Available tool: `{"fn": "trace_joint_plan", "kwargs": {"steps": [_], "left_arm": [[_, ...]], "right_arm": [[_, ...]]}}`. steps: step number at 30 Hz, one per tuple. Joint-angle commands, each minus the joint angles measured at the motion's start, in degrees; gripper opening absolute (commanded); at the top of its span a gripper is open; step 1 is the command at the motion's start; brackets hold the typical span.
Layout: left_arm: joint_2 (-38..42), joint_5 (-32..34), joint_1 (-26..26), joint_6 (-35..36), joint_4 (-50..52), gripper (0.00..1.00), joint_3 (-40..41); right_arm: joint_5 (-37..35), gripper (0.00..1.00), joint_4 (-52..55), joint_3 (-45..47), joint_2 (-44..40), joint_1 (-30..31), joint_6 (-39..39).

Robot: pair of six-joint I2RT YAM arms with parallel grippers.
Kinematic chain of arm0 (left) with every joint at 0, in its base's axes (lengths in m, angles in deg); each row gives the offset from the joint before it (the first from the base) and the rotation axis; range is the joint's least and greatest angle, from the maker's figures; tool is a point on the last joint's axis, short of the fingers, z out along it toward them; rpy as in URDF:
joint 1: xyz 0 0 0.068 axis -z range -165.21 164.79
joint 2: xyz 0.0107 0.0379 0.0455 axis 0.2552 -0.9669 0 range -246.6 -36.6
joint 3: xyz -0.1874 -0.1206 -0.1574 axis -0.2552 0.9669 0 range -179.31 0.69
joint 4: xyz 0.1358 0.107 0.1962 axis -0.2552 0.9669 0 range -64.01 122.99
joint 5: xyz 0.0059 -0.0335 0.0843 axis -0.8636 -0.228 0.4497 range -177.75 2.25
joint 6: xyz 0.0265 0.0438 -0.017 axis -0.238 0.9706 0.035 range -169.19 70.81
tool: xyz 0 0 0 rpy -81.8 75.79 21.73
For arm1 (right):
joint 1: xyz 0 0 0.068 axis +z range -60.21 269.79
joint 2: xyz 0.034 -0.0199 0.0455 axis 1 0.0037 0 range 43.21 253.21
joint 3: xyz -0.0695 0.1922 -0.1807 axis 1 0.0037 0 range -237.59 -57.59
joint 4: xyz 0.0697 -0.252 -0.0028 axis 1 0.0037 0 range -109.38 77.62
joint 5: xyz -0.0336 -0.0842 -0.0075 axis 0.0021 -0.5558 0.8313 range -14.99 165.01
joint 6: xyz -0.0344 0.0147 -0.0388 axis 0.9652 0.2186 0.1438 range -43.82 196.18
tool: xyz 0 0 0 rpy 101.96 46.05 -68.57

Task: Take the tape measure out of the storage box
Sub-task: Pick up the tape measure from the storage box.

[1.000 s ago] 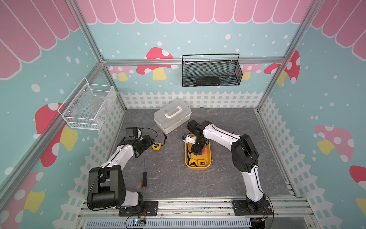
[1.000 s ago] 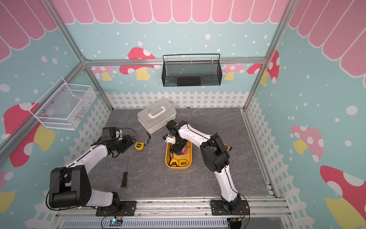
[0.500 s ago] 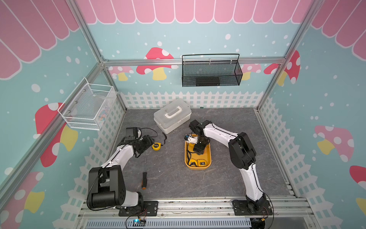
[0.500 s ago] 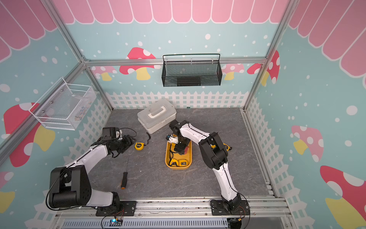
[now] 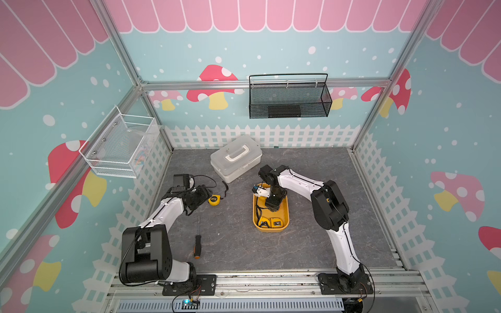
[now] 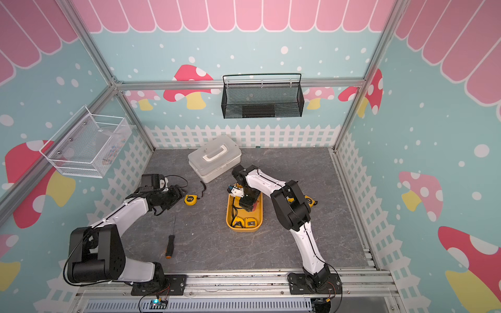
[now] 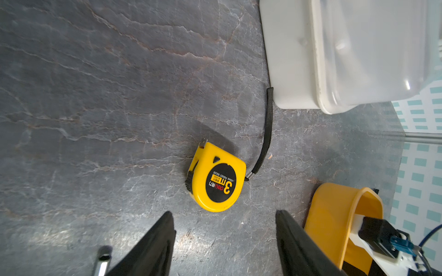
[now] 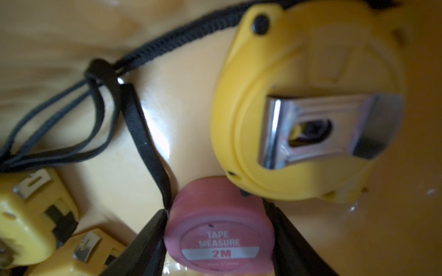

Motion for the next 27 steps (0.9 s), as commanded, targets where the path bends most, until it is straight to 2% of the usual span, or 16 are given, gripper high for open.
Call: {"fn": "trace_joint_plan", "kwargs": {"steps": [1,10,16,22,27], "left_arm": [[-0.40,-0.53,0.39,0.56,-0.30,0.68,-0.06],[1.08,-2.54,3.41,1.34,-0.76,0.69,-2.07],[1.84,-7.81,6.90,0.71,-4.17,0.70,-2.15],[0.80,-14.74,12.16,-2.23,-12.12,0.72,-1.67],[-3.59,-18.52,17.65,-6.67,-20.85,0.72,-2.04]], "right_arm": [[1.70,0.59,0.18,1.08,-1.29,-0.67,-0.56],[5.92,0.53,-1.74,2.44,-6.48,-2.18,-2.46],[11.30,0.53,-4.22,3.22,-10.58,-4.99,-4.74],[18.47,0.52,-7.16,4.60,-14.16,-7.85,-7.29],[22.51,0.52,-8.42,5.44,-15.91,-8.45,-8.35]]}}
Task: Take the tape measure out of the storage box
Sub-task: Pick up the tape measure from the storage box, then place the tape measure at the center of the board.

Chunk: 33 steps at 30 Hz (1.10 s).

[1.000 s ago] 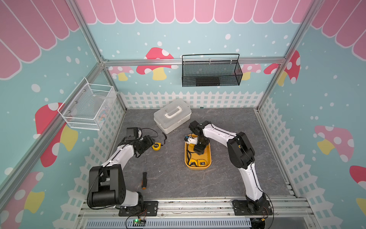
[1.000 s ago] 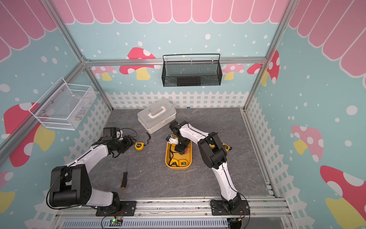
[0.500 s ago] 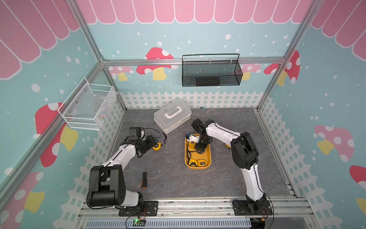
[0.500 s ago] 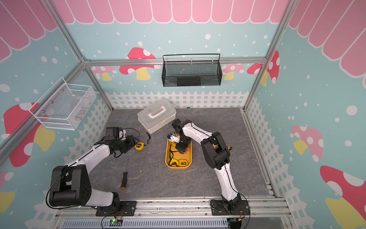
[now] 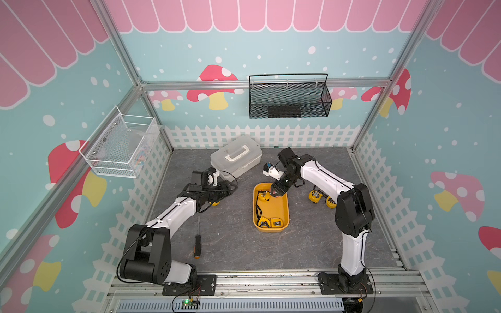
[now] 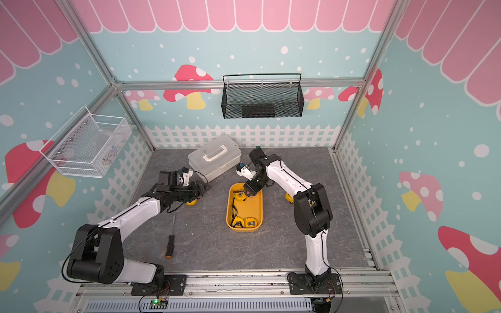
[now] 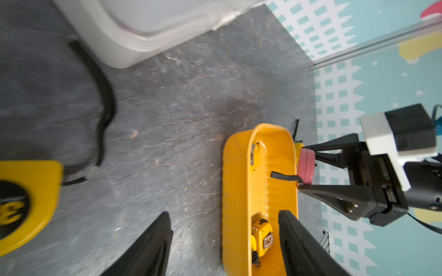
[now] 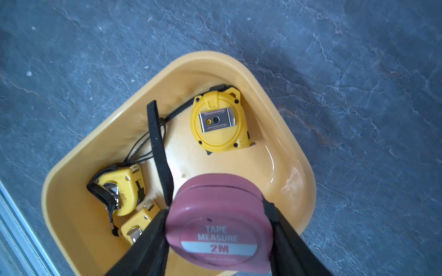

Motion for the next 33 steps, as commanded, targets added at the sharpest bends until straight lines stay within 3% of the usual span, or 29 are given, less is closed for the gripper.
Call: {"fn": "trace_joint_plan", "kwargs": {"steps": [1,6,17,24,33], "left_arm": [[-3.38,-5.04,2.47,-4.73,-10.14,0.72,-0.88],[-8.87,-8.70,7.47,-10.86,-23.27,0.72,-1.37],[-19.59,-11.21,13.85,-18.73,-36.99,0.72,-4.87],[-22.13,-11.86,16.21,-19.64,-38.33,0.71,-6.54],[-22.98,-12.51,17.87,-17.95,-35.35,0.56,-7.35]], "right_arm": [[5.25,0.52,-1.32,1.31,-2.37,0.21,-1.56],[8.65,0.52,-2.16,2.44,-3.51,0.03,-1.98],[13.14,0.52,-3.82,4.70,-4.29,-0.15,-2.73],[14.42,0.52,-3.83,4.95,-4.09,-0.15,-2.91],[13.86,0.53,-3.84,5.40,-4.07,-0.23,-2.86]]}}
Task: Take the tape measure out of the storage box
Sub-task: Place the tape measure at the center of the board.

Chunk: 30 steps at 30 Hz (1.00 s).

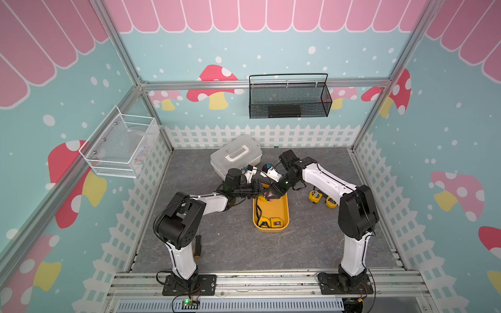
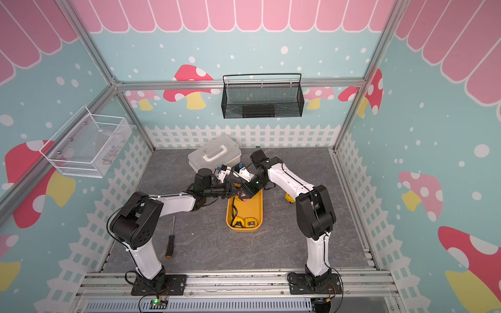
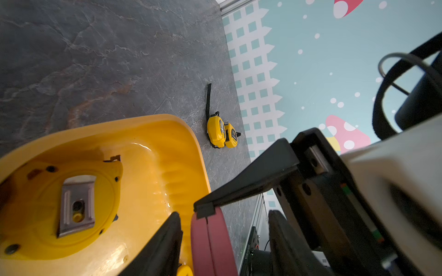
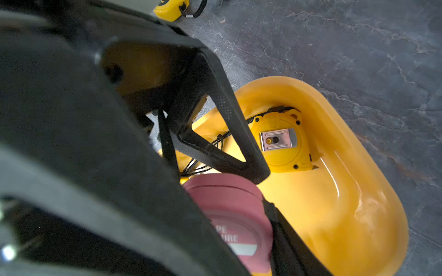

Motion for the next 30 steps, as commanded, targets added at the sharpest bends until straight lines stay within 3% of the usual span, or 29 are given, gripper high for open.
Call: {"fn": "trace_joint_plan", "kwargs": {"steps": [1,10,20,25,30], "left_arm": [[-1.11,-1.61,1.19,2.05,2.26,0.54,-1.61],[-0.49,-0.32,1.82,6.31,10.01,0.30,-2.34],[-0.57,-0.11,2.04,6.30,10.29,0.15,-2.52],[-0.49,0.14,1.95,6.12,10.52,0.13,-2.75],[0.84,1.01,0.71,6.21,10.88,0.13,-2.49]], "right_arm": [[0.60,0.53,-0.44,0.62,-1.69,-0.32,-0.30],[0.37,0.52,-0.45,0.72,-1.72,-0.49,-0.43],[0.51,0.54,-0.50,1.18,-2.00,-0.50,-0.51],[-0.51,0.73,-0.52,1.30,-2.01,-0.59,-0.60],[-2.42,0.82,-0.45,1.90,-5.26,-2.24,-0.29]]}}
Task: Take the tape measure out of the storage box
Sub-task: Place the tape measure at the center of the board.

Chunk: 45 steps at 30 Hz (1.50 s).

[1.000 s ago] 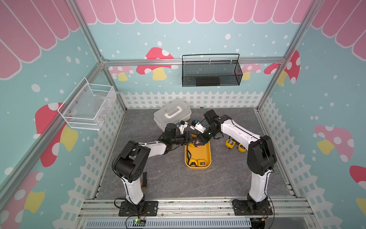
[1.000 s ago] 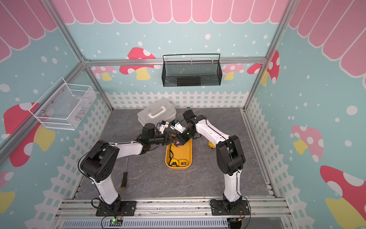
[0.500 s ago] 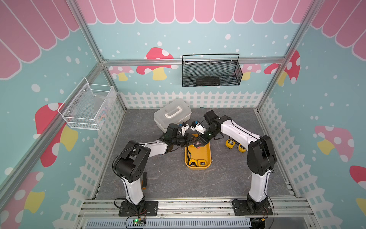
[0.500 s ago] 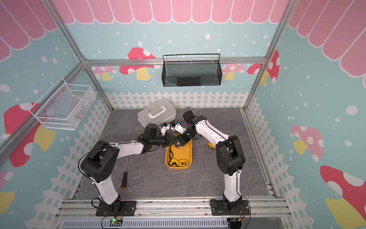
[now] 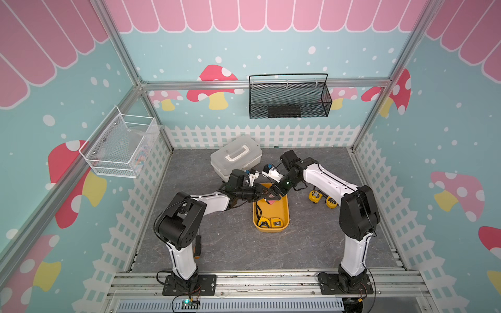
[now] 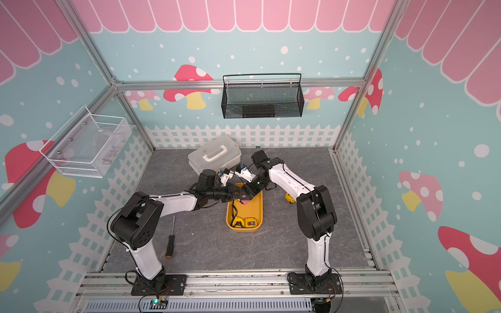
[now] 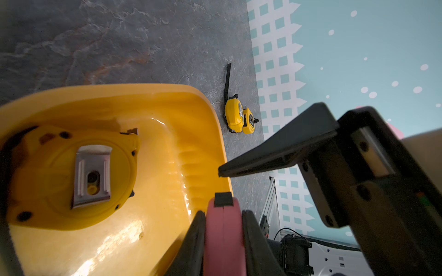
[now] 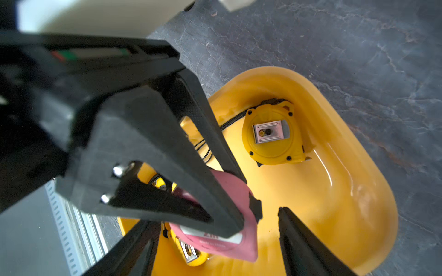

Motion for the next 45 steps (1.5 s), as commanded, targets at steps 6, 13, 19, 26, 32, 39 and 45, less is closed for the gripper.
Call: {"fn": "trace_joint_plan", "kwargs": {"steps": [6,13,19,26,32,39,45], "left_arm": [[5.47,1.11,-5.64,2.77,2.19,0.12,1.39],[13.63,4.26,-14.67,5.15,7.31,0.12,5.05],[19.63,9.27,-22.46,8.83,15.96,0.12,6.23],[22.11,14.55,-33.04,9.57,20.85,0.12,9.19],[19.21,16.18,-39.97,8.51,20.29,0.12,11.40],[13.87,16.74,-43.93,8.89,18.69,0.13,11.96],[9.36,16.28,-44.51,7.91,16.13,0.13,11.21]], "right_arm": [[-2.01,0.85,-0.52,2.78,-8.12,-5.55,0.23],[-2.13,0.86,-1.14,5.62,-9.98,-7.95,0.28],[-0.91,0.86,-1.79,6.54,-9.26,-8.11,-0.20],[-0.71,0.85,-1.91,6.96,-8.92,-8.13,-0.01],[-0.36,0.86,-1.98,7.74,-8.62,-8.18,-0.04],[-0.45,0.86,-2.15,8.46,-8.66,-8.22,-0.04],[-0.45,0.85,-2.15,8.64,-8.82,-8.30,0.01]]}}
